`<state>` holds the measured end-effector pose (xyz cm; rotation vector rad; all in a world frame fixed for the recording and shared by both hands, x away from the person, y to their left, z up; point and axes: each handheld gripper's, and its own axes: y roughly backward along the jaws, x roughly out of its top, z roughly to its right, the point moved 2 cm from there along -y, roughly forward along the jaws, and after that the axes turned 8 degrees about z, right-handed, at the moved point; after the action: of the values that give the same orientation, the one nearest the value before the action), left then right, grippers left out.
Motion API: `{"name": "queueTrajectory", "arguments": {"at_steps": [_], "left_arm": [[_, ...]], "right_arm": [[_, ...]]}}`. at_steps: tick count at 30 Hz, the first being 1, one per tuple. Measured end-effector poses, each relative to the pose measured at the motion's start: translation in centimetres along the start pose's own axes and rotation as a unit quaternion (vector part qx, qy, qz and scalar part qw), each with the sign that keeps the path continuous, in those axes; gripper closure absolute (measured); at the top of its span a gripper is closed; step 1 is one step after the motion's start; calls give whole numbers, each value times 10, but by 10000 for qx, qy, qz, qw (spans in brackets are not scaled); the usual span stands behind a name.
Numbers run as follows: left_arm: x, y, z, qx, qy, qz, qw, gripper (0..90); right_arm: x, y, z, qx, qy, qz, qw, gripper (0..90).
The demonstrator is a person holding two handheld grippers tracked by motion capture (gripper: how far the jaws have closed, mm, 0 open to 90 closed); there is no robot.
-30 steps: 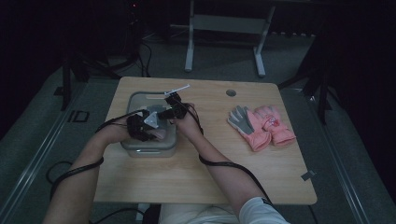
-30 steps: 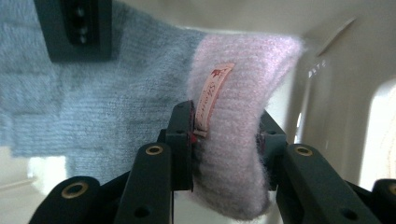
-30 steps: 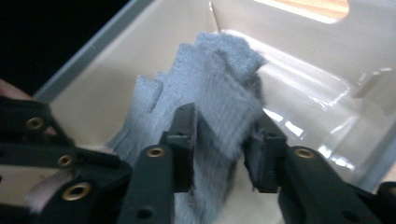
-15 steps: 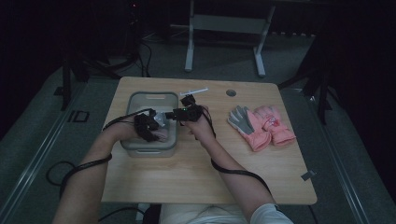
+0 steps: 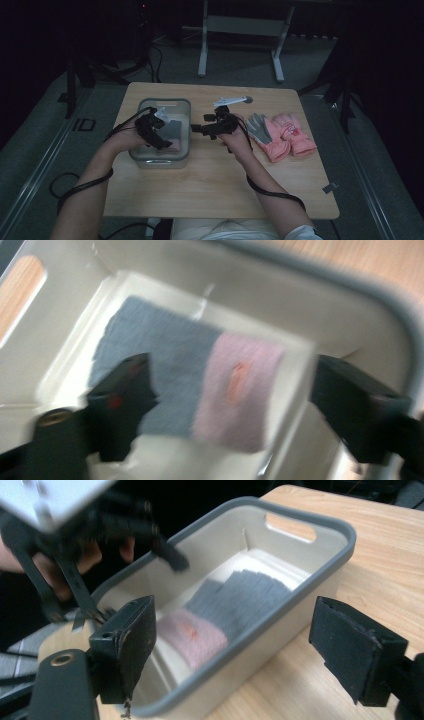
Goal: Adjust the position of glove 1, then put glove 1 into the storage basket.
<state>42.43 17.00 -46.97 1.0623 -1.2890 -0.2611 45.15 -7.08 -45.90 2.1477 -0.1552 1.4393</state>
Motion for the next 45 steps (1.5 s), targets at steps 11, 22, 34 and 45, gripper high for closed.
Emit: {"name": "queueTrajectory", "arguments": {"at_steps": [11, 22, 34, 45], "left_arm": [[32, 1, 38, -37, 252, 1135, 9932, 16], [61, -15, 88, -261, 179, 1722, 9846, 16], [62, -49, 127, -52, 159, 1907, 9815, 17], [45, -69, 159, -14, 274, 2196, 9752, 17]], "right_arm": [[-11, 33, 10, -284, 513, 19, 9983, 187], [-14, 76, 26, -329, 18, 69, 9994, 140], [-26, 119, 48, -844, 589, -182, 9945, 435], [-50, 135, 87, -1426, 822, -736, 9836, 590]]}}
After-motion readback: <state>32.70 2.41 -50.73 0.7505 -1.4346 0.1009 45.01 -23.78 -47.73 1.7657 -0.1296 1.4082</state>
